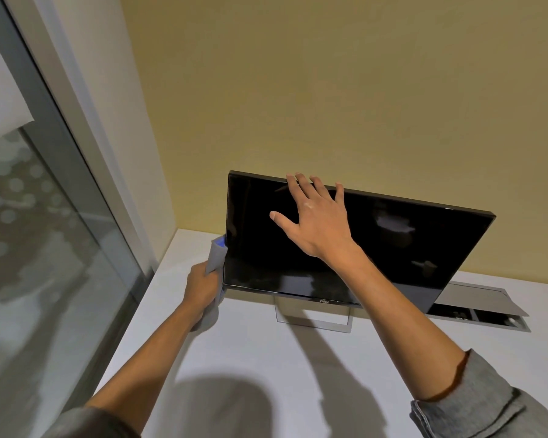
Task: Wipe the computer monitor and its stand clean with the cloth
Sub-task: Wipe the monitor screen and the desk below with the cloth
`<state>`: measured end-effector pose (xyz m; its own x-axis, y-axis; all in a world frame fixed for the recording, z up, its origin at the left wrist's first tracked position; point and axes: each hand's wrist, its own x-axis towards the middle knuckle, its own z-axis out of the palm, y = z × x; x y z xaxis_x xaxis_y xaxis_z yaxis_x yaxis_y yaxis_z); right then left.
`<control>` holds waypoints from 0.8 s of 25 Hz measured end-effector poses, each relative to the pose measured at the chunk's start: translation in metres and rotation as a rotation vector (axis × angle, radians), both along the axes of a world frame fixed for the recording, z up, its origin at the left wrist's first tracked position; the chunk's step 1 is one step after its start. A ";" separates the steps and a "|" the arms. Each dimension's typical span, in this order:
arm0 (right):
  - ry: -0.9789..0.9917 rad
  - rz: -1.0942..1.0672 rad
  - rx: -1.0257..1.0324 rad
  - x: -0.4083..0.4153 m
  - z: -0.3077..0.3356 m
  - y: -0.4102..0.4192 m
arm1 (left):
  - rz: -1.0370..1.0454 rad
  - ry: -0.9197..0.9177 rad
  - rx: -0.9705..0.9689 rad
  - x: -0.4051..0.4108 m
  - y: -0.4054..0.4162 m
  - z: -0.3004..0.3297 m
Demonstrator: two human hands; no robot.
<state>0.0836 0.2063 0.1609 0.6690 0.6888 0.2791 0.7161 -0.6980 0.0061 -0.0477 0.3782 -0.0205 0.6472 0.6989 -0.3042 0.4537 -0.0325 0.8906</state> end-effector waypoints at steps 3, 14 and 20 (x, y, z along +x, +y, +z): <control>-0.002 0.016 -0.018 0.001 0.000 -0.002 | -0.007 0.035 -0.125 -0.015 -0.008 -0.007; -0.022 0.047 -0.039 0.005 0.000 -0.006 | 0.058 0.002 -0.186 -0.018 -0.032 -0.032; -0.043 0.055 -0.037 0.006 -0.001 -0.007 | 0.088 -0.068 -0.003 -0.009 -0.040 -0.003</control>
<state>0.0895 0.1994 0.1596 0.6181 0.7344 0.2803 0.7516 -0.6566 0.0628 -0.0567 0.3383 -0.0240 0.6022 0.7534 -0.2640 0.3935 0.0076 0.9193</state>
